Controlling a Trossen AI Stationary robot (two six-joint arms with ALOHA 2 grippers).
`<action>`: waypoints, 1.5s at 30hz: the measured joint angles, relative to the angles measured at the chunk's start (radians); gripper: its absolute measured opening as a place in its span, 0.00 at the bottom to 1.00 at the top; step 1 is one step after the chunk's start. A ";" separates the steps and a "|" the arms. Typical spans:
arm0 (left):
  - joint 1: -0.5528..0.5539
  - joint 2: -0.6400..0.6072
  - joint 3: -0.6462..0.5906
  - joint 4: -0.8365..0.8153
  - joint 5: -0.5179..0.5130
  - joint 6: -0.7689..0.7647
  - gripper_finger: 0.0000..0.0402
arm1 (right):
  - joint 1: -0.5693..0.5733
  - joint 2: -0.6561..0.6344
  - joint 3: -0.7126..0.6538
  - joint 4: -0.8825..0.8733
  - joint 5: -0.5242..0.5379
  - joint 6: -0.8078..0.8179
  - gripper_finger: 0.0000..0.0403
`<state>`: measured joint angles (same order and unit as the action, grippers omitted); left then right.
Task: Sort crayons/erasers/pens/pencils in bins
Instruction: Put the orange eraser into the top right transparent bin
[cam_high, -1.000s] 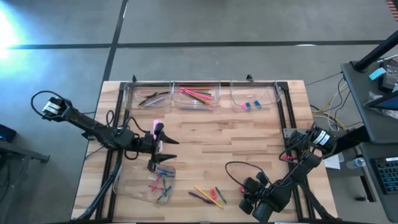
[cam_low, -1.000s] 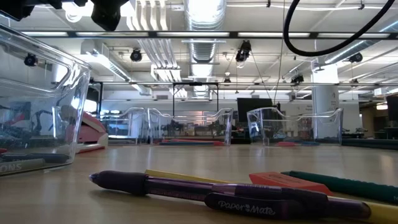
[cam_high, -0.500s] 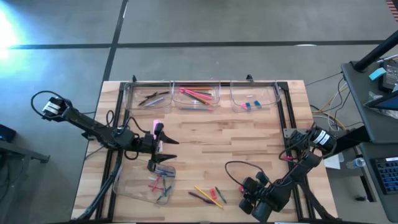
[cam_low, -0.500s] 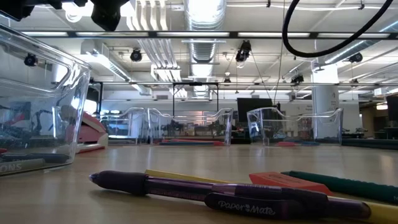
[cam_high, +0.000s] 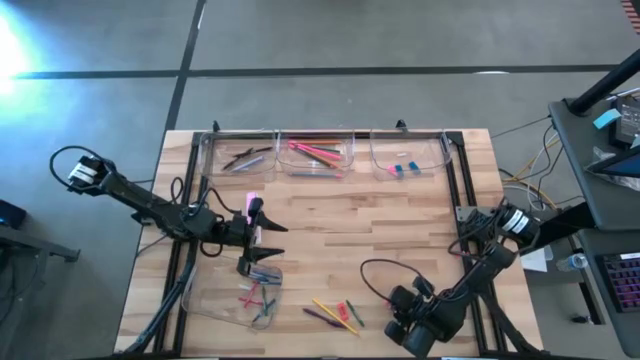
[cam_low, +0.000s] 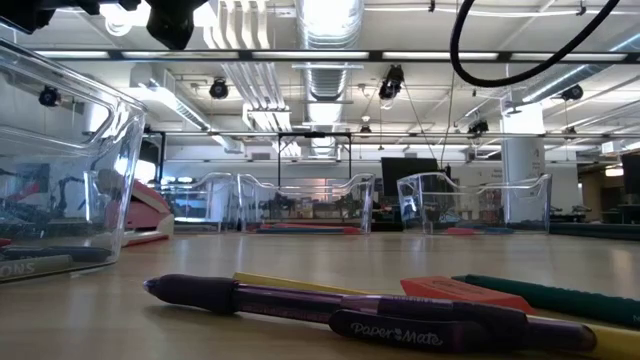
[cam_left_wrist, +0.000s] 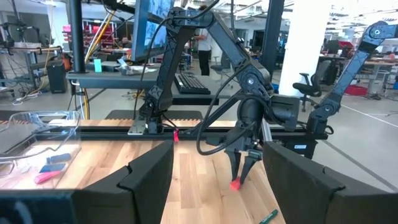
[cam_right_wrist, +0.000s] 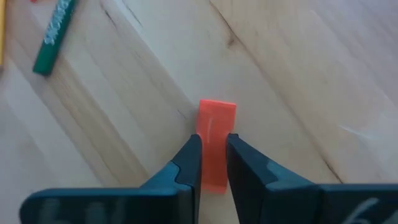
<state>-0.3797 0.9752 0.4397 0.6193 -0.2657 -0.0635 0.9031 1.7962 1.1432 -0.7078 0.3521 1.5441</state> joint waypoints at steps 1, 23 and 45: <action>0.000 0.000 0.000 0.000 0.000 0.000 0.58 | 0.000 0.000 0.007 -0.015 -0.004 -0.003 0.13; 0.000 0.000 -0.001 -0.001 0.000 -0.002 0.58 | -0.005 -0.001 0.058 -0.083 0.015 -0.013 0.13; 0.000 0.000 -0.002 -0.001 0.000 -0.003 0.58 | -0.008 0.015 0.015 -0.102 0.018 0.055 0.40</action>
<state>-0.3794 0.9749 0.4380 0.6186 -0.2657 -0.0669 0.8948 1.8110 1.1580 -0.8101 0.3697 1.5993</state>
